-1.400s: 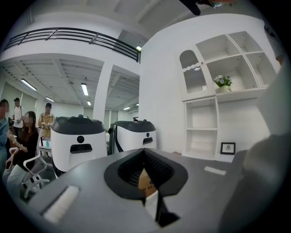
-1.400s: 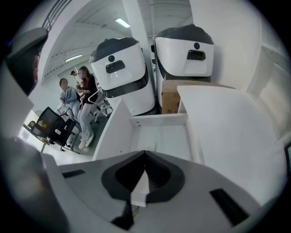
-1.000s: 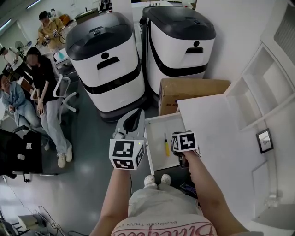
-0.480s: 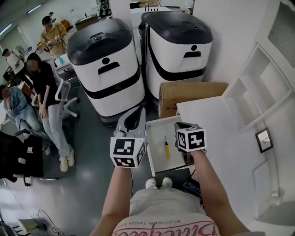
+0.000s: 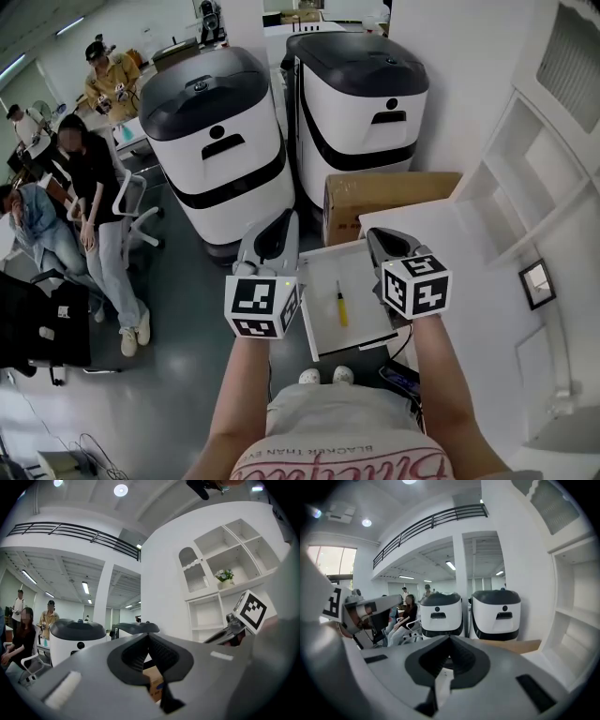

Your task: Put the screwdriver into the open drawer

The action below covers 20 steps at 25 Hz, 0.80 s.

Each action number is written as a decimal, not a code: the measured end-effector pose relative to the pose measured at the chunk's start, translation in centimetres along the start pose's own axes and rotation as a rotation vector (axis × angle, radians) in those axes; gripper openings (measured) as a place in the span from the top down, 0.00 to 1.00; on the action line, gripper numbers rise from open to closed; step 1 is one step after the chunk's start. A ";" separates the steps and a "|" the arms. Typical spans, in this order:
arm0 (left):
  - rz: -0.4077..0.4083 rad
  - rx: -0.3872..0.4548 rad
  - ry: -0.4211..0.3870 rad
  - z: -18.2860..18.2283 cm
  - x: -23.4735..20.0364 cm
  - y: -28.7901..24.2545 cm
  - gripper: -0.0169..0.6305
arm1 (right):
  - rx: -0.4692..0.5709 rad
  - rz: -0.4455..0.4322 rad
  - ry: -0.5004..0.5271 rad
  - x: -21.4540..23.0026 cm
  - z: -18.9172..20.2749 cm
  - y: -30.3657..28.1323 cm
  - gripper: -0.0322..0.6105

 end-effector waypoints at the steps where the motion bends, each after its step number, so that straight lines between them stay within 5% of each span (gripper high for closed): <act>1: 0.001 0.008 -0.003 -0.2 0.0 0.1 0.96 | 0.021 0.001 0.006 0.0 -0.6 0.4 0.94; 7: -0.001 0.058 -0.021 -1.7 0.1 0.5 0.96 | 0.159 0.027 0.064 0.4 -3.7 3.3 0.94; 20: 0.006 0.143 -0.093 -4.6 0.7 1.7 0.96 | 0.488 0.242 0.219 1.6 -8.6 10.1 0.94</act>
Point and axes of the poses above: the fingertips, and each gripper's own axes: y backward along the fingers, x to its right, z out of its underside, the point moved 3 cm from there along y, backward along the fingers, and after that the axes turned 8 degrees about y, right-handed, at the moved point
